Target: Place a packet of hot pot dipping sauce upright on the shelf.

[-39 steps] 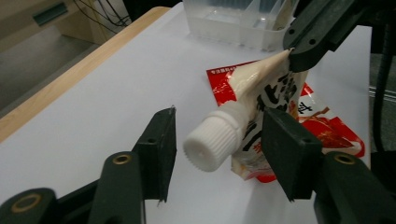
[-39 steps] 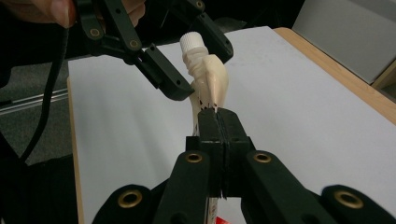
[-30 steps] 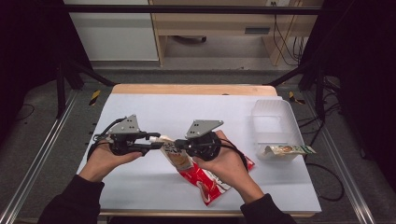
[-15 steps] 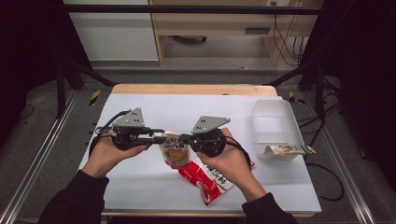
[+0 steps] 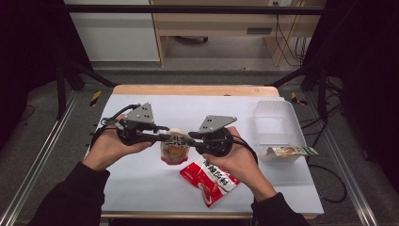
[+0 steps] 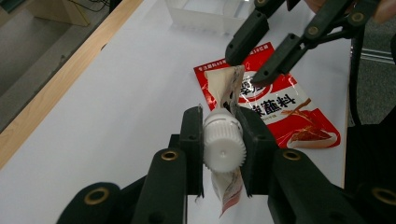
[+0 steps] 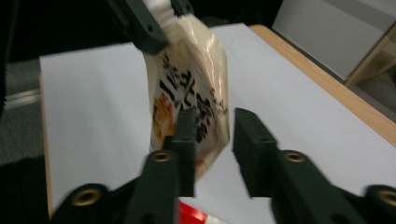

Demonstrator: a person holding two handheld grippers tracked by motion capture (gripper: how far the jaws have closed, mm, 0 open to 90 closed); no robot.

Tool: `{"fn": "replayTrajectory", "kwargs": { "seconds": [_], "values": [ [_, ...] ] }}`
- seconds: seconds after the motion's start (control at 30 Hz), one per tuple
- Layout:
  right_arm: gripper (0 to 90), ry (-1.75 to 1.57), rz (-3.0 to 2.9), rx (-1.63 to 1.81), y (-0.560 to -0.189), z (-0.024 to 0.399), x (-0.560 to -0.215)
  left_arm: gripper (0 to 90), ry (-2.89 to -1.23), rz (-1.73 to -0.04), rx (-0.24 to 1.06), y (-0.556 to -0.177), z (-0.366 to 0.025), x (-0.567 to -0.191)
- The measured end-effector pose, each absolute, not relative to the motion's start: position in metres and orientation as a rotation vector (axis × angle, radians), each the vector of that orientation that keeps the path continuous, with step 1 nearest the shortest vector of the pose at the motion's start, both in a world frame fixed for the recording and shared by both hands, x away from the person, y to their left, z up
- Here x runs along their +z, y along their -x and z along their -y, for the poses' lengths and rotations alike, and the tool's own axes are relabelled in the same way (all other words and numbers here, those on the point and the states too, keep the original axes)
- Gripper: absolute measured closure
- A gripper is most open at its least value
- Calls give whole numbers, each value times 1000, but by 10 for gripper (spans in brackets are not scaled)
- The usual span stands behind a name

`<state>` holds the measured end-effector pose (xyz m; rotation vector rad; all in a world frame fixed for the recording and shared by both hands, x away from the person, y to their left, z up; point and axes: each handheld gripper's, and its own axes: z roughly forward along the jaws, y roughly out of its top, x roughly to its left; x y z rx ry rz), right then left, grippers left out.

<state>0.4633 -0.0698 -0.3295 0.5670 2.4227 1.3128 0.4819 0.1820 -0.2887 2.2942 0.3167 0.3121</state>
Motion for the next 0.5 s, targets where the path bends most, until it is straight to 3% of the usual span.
{"fn": "replayTrajectory", "kwargs": {
  "seconds": [0.07,0.23,0.43,0.5],
  "values": [
    [531,-563,-2446,1241,-463,69,-329,736,-2306,-318,315,-484,-184,-290],
    [336,-487,-2484,1100,-462,64,-328,735,-2316,-306,329,-484,-185,-293],
    [237,-440,-2567,1002,-468,55,-326,735,-2322,-284,332,-481,-185,-298],
    [242,-429,-2597,970,-471,52,-323,735,-2326,-270,331,-480,-184,-299]
  ]
}}
